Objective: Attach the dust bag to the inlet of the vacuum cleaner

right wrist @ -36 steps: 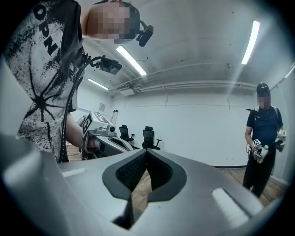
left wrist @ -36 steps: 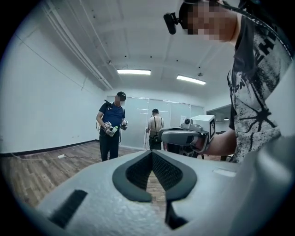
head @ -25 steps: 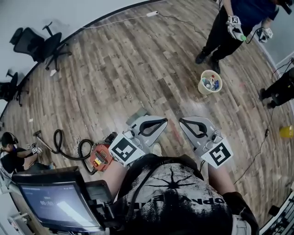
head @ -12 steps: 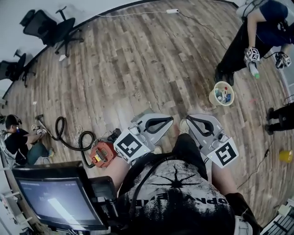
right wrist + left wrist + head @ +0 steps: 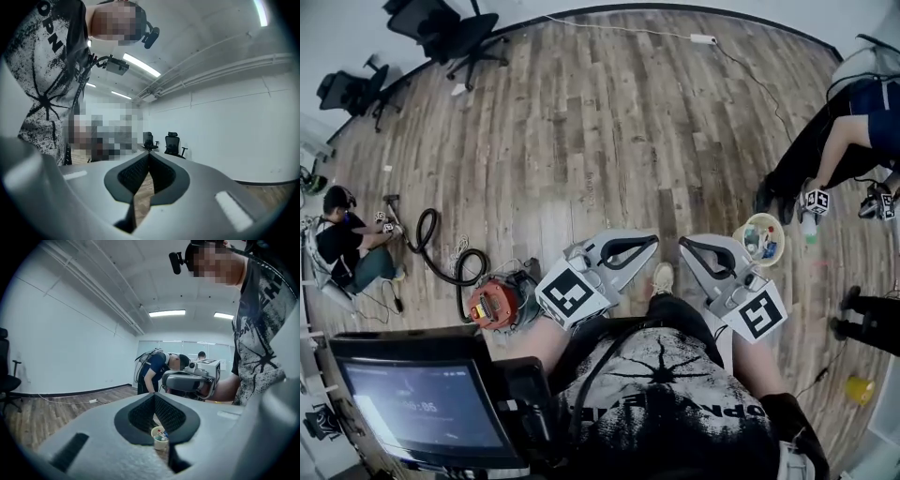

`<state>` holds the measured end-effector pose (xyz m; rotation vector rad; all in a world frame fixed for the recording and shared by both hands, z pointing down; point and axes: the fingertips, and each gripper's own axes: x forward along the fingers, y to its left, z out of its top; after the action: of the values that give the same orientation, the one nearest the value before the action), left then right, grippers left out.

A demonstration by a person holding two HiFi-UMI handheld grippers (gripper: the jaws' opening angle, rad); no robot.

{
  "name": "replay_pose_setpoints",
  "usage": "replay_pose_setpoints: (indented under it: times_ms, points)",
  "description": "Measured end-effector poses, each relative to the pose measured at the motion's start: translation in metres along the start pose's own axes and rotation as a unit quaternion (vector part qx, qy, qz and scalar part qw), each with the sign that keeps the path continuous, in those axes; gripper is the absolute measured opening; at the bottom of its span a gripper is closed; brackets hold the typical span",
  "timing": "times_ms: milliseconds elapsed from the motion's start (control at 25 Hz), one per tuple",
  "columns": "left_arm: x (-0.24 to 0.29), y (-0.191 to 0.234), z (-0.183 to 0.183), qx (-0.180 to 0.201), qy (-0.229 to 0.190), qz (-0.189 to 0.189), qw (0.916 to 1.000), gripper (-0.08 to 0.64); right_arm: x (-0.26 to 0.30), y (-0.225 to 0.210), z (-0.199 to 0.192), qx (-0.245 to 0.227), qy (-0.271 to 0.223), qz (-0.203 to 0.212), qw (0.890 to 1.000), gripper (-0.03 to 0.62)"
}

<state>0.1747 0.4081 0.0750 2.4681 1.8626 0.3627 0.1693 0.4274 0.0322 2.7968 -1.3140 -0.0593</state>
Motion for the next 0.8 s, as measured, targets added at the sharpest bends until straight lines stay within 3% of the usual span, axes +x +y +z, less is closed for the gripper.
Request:
replay_pose_setpoints:
  times_ms: [480, 800]
  points:
    - [0.073, 0.039, 0.039, 0.009, 0.008, 0.068, 0.9976, 0.003, -0.034, -0.095, 0.004, 0.014, -0.017, 0.035, 0.999, 0.006]
    - [0.077, 0.058, 0.041, 0.012, 0.006, 0.125, 0.9921, 0.003, -0.031, -0.118, -0.008, 0.026, -0.033, 0.072, 0.997, 0.006]
